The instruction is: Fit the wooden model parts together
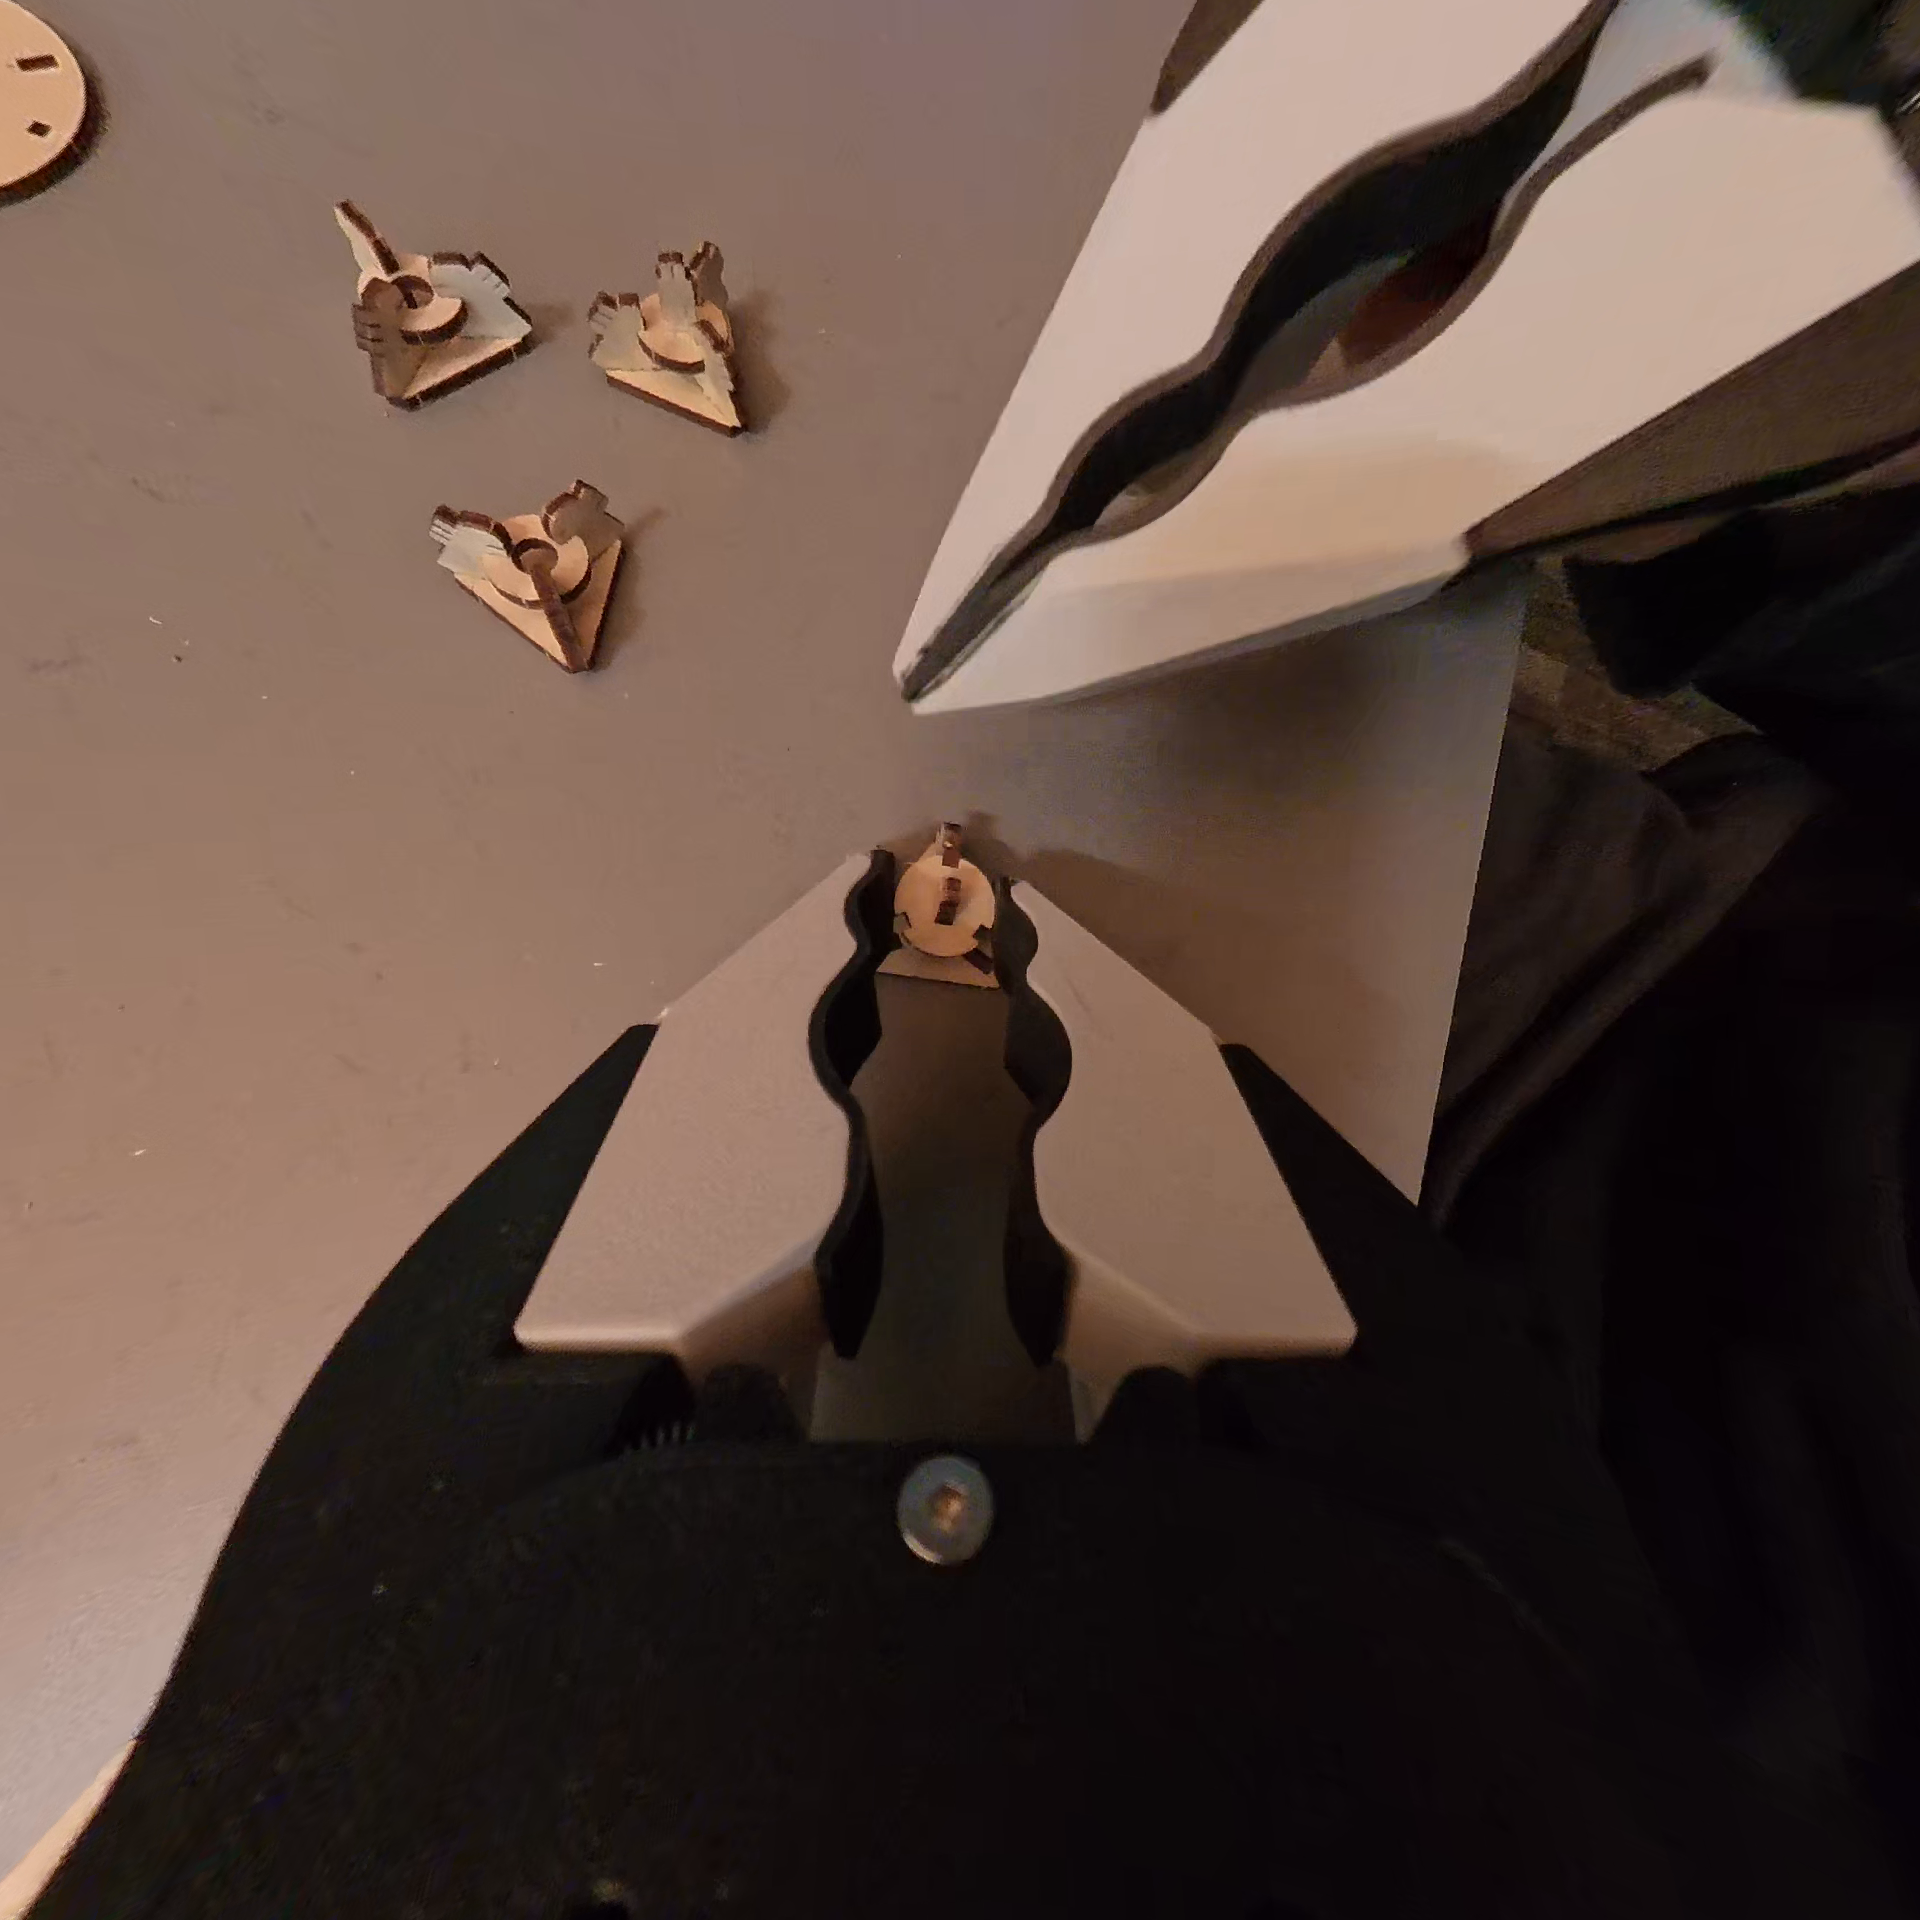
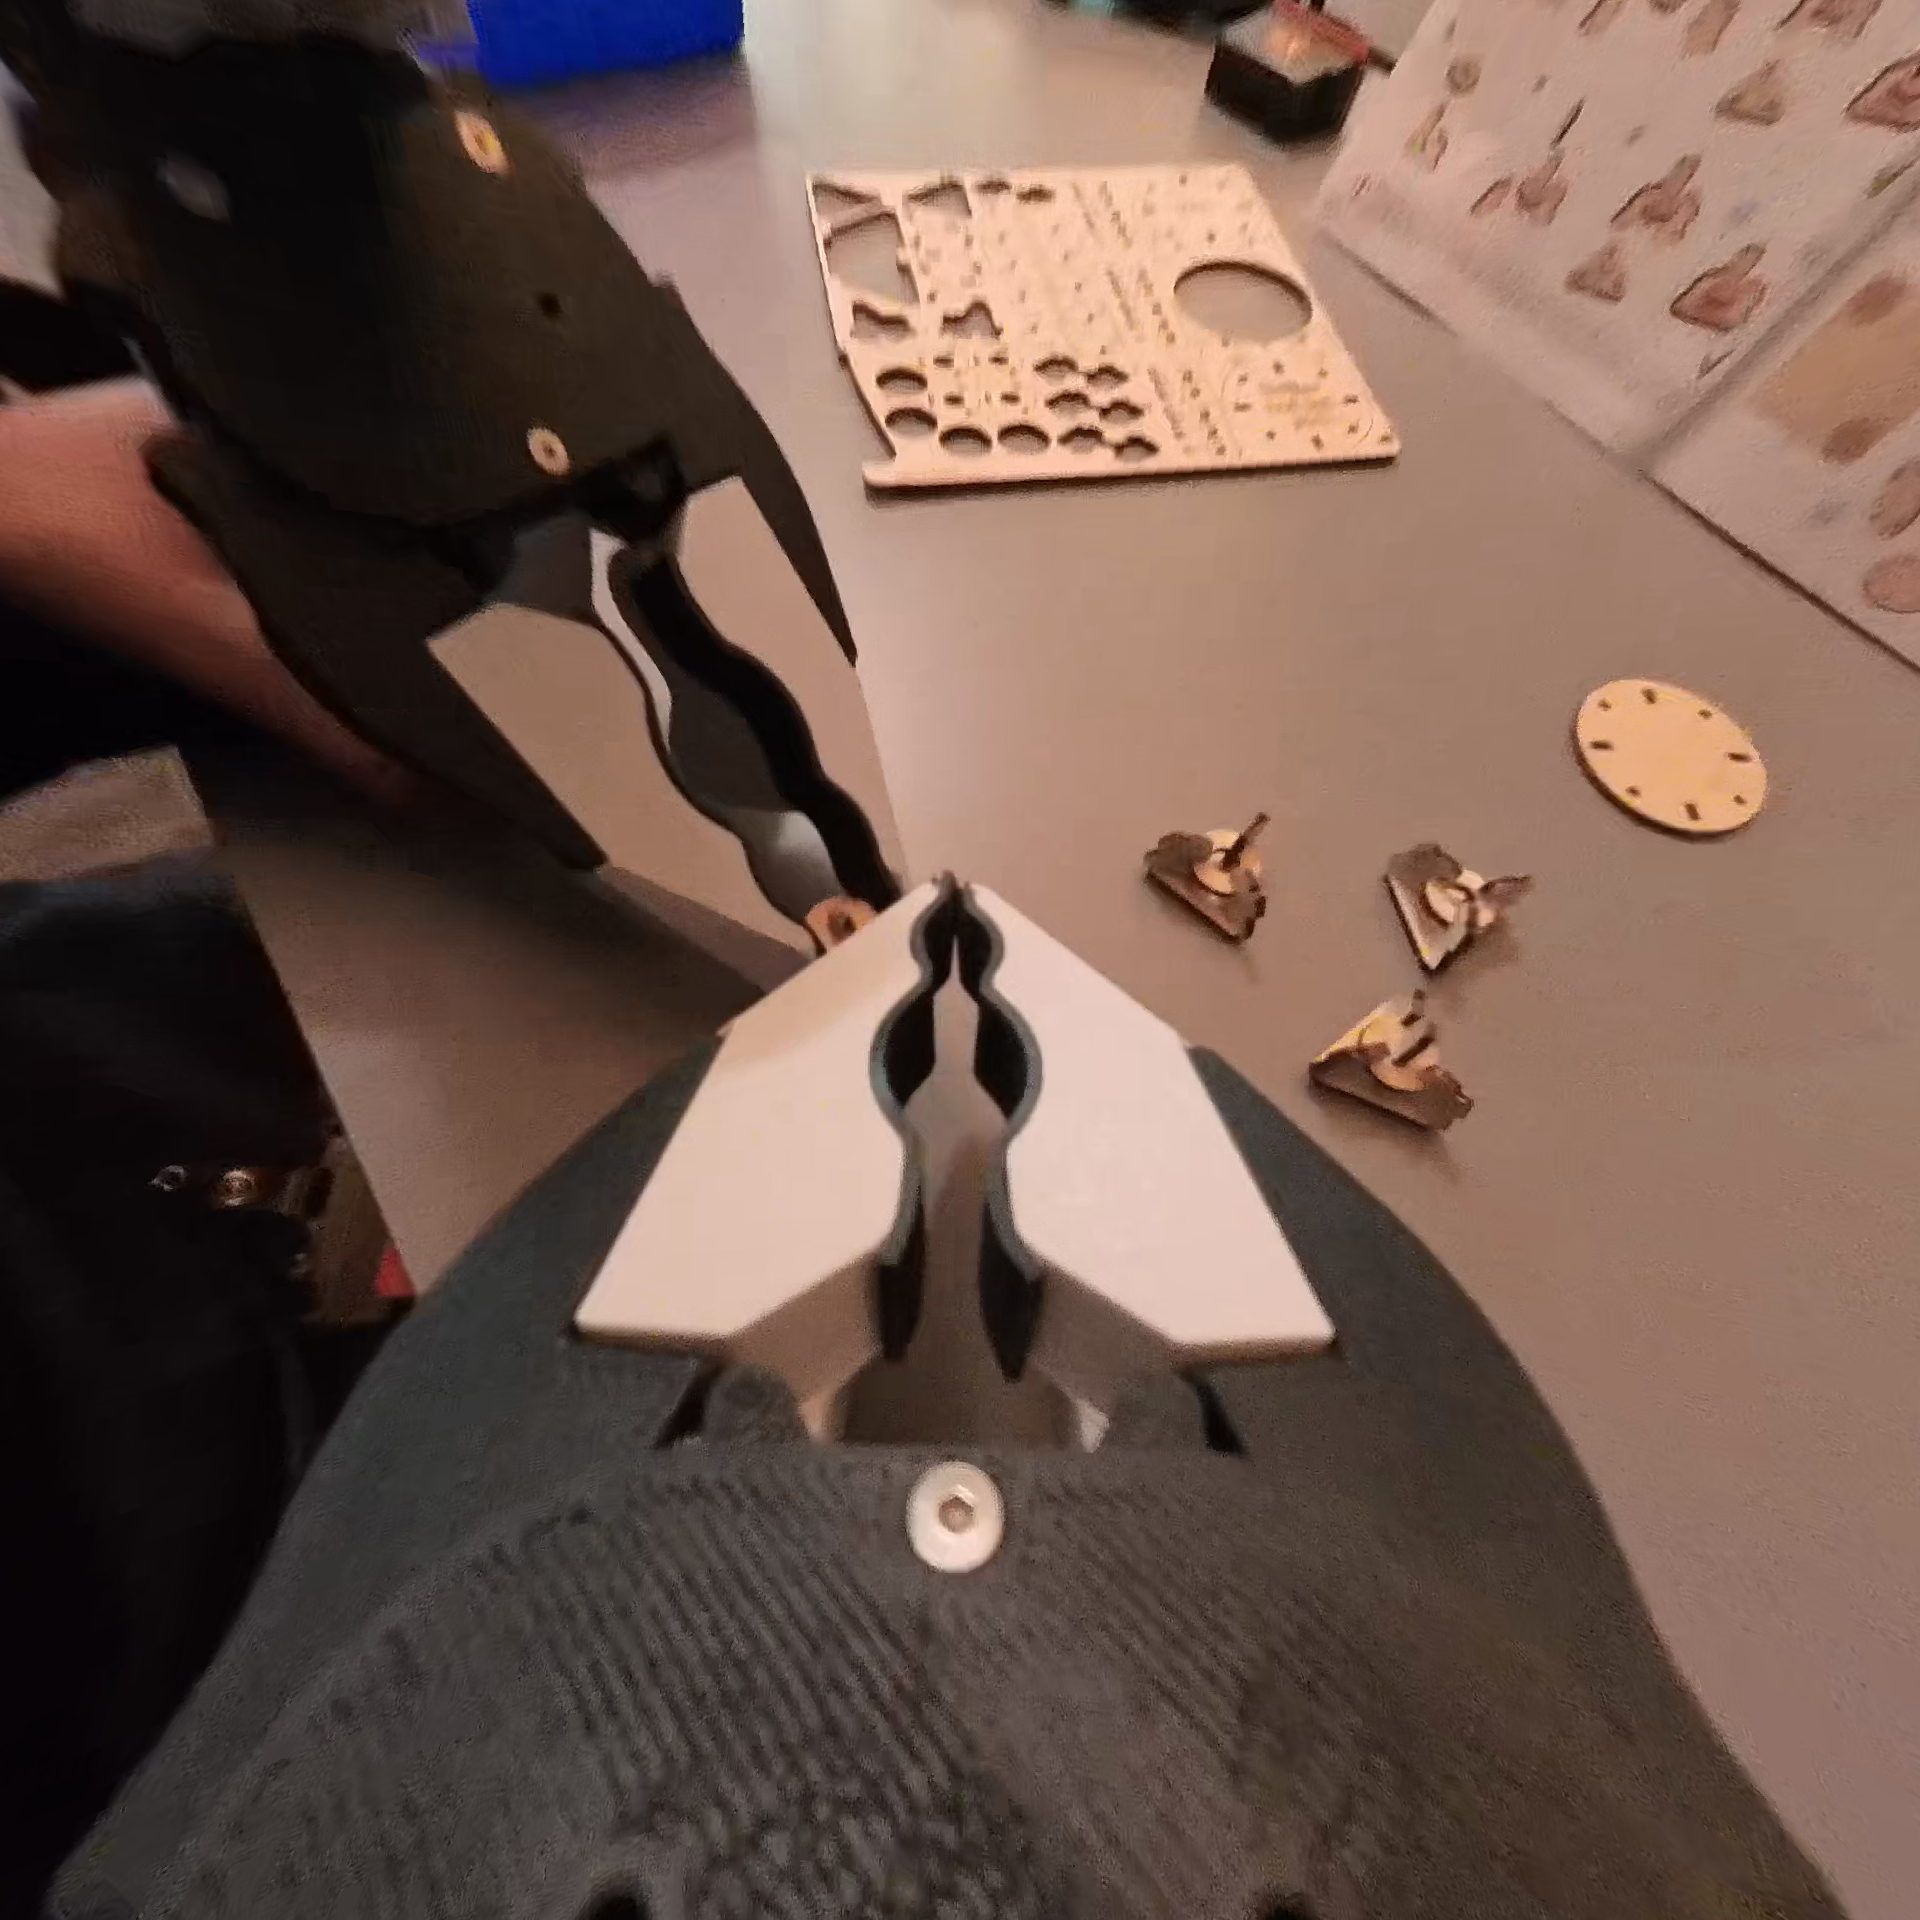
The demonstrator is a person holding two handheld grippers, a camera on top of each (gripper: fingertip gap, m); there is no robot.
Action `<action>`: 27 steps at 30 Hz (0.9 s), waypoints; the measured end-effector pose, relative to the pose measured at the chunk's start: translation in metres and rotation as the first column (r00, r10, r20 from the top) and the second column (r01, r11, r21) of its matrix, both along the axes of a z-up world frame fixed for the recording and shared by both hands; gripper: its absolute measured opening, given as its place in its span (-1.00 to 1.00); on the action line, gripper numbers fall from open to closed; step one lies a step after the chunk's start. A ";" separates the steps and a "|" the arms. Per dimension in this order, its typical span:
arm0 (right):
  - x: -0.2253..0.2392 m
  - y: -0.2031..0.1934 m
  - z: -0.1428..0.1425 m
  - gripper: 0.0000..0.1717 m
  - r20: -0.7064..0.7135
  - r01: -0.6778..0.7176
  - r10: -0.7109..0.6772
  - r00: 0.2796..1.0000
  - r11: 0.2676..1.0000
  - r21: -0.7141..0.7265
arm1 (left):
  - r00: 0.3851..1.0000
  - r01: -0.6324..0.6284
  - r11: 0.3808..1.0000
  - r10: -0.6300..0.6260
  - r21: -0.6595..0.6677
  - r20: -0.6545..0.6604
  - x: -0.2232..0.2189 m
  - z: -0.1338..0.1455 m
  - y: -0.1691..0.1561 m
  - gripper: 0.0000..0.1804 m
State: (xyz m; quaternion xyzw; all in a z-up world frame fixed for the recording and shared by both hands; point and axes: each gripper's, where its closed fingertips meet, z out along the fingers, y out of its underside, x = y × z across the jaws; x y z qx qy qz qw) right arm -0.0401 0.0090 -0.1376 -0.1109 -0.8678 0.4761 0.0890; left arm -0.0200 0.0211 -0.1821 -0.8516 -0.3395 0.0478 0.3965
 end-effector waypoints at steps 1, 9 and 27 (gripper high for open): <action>0.001 -0.001 0.004 -1.00 0.012 -0.003 0.003 1.000 1.000 -0.024 | 1.000 0.000 1.000 0.000 0.000 0.001 0.000 0.000 0.000 -0.80; 0.007 -0.012 -0.005 -1.00 -0.017 -0.019 0.019 1.000 0.999 -0.037 | 1.000 0.000 1.000 0.000 0.003 0.003 0.000 0.000 0.000 -0.80; 0.003 0.003 -0.013 -1.00 0.003 0.029 -0.029 1.000 1.000 0.006 | 0.999 -0.026 0.998 0.028 0.050 -0.039 0.000 0.010 -0.016 -0.66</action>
